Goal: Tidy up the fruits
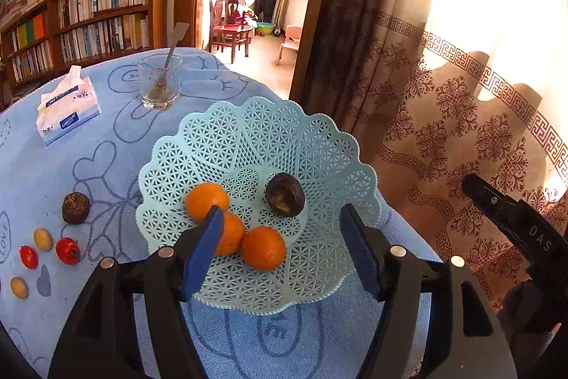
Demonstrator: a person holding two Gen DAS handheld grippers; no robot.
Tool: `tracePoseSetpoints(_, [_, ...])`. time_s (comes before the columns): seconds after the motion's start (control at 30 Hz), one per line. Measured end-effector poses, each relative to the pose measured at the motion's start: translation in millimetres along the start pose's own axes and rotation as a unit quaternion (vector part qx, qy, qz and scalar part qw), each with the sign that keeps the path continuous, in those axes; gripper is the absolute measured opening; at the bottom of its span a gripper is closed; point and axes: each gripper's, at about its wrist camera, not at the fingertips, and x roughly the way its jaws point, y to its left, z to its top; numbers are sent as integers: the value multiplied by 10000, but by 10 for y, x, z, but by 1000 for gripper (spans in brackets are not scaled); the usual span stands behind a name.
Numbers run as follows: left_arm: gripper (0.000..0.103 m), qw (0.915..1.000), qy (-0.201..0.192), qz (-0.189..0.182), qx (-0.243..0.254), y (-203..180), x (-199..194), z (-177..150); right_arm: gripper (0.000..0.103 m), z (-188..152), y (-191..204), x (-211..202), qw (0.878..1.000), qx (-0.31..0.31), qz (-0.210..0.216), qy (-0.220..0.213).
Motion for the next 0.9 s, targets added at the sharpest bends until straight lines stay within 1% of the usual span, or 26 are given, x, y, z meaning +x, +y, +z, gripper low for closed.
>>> tracePoseSetpoints(0.07, [69, 9999, -35, 90, -134, 108, -59, 0, 51, -22, 33, 7, 10000, -43, 20, 31])
tracePoseSetpoints(0.3, [81, 9971, -265, 527, -484, 477, -315, -31, 51, -99, 142, 13, 9998, -121, 121, 103])
tracePoseSetpoints(0.43, [82, 9939, -289, 833, -659, 715, -454, -45, 51, -161, 102, 23, 9998, 27, 130, 128])
tracePoseSetpoints(0.67, [82, 9861, -549, 1181, -1028, 1155, -825, -102, 51, -183, 203, -38, 9997, -133, 177, 77])
tracePoseSetpoints(0.77, [82, 9821, -635, 1346, -1151, 1344, -972, -151, 62, -235, 279, -57, 9995, -234, 206, 81])
tracePoseSetpoints(0.9, [82, 9755, -712, 1589, -1341, 1631, -1148, -249, 62, -333, 398, -39, 9985, -424, 267, 213])
